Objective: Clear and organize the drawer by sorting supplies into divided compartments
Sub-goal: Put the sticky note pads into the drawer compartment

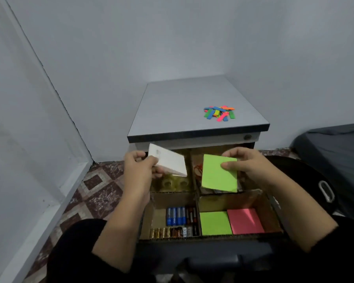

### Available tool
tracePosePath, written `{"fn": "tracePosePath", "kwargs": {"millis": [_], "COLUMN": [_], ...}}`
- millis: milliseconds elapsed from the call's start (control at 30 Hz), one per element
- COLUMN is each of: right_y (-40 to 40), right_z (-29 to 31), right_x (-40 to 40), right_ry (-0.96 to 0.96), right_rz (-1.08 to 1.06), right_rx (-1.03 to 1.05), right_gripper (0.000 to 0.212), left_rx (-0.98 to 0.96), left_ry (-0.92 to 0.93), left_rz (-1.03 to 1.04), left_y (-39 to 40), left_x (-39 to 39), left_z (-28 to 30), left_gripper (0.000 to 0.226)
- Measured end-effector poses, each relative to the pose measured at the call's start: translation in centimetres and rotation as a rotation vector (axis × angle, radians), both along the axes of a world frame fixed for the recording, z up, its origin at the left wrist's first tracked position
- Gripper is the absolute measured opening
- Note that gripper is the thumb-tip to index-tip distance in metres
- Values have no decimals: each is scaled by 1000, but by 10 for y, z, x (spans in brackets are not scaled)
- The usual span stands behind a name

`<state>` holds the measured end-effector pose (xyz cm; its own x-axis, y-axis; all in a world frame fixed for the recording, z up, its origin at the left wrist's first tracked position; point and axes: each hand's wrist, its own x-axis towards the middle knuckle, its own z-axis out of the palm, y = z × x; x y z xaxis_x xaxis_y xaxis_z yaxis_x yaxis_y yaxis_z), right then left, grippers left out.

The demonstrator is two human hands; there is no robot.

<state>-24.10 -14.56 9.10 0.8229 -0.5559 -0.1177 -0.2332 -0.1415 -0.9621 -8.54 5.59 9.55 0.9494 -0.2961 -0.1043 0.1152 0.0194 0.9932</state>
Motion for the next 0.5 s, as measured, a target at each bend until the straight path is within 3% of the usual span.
{"fn": "tracePosePath", "kwargs": {"millis": [200,500], "right_y": [4,16], "right_z": [-21,-35], "right_x": [-56,-50], "right_ry": [374,658], "right_rz": [50,-52], "right_rx": [-90,-536], "right_gripper": [17,28], "left_rx": [-27,-4], "left_ry": [70,48], "left_rz": [-214,-311], "left_y": [2,4], "left_x": [-37,-43], "left_z": [-17,-25], "left_gripper": [26,21]}}
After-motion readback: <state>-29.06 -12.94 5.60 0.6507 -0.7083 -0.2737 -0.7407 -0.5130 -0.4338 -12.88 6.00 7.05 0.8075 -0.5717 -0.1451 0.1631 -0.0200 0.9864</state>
